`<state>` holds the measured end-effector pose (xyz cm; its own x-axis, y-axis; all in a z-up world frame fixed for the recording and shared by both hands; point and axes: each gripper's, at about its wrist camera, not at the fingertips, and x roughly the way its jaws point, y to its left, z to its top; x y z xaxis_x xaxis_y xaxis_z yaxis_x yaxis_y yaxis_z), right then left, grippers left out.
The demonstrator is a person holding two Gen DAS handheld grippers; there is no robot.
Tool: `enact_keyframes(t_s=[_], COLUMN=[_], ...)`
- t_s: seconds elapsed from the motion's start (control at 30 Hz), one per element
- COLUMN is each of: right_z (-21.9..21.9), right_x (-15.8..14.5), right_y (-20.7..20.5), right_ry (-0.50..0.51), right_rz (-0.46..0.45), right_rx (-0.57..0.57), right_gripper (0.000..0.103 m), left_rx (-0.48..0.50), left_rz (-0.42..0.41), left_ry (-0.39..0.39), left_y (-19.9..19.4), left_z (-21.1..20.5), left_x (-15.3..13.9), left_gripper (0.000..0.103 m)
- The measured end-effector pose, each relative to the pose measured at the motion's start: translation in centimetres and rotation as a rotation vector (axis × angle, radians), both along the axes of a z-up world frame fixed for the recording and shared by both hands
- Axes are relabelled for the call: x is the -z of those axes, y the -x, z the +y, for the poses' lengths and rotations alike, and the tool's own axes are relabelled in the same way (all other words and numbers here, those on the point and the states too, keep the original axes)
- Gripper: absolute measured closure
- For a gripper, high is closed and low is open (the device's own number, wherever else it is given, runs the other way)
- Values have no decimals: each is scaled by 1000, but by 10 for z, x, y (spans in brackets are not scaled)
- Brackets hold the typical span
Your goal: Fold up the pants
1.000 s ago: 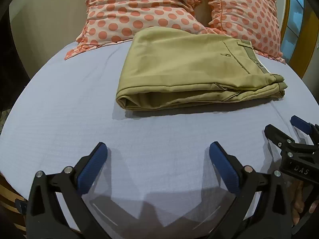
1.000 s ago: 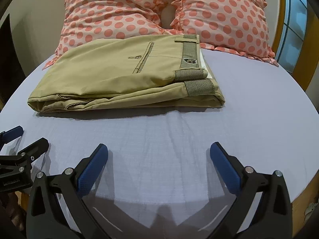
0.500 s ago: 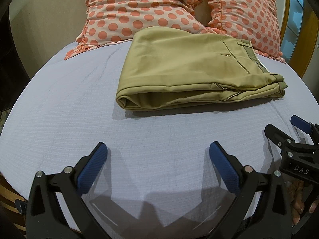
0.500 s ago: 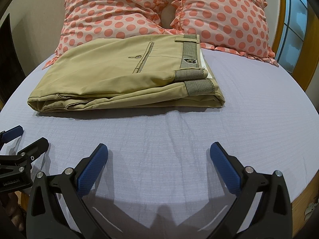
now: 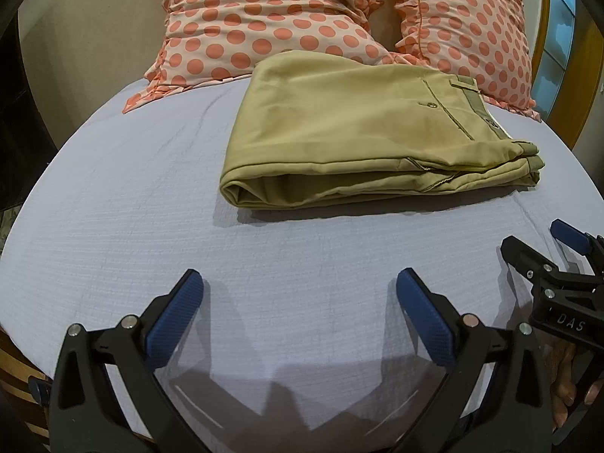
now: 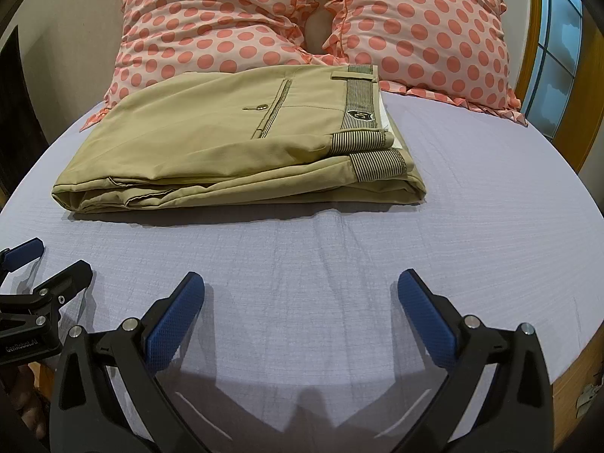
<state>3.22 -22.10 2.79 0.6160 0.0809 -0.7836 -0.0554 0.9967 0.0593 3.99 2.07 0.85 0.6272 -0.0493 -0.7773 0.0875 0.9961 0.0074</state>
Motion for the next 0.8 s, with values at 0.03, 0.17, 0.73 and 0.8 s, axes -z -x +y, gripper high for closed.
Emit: enact_keyframes(t_s=[0.03,0.17,0.73,0.8], right_z=[0,0,-1,0], right_x=[0,0,0,0], right_y=[0,0,0,0], right_ry=[0,0,-1,-1], right_rz=[0,0,2,2], right_rx=[-1,-1,-2,-2], right_gripper=[1,1,1,1], left_rx=[0,0,-1,0], left_rz=[0,0,-16,-18], left_ry=[0,0,2,1], left_y=[0,0,1,2], left_z=[0,0,0,0], left_x=[0,0,0,0], left_gripper=[2,2,2,2])
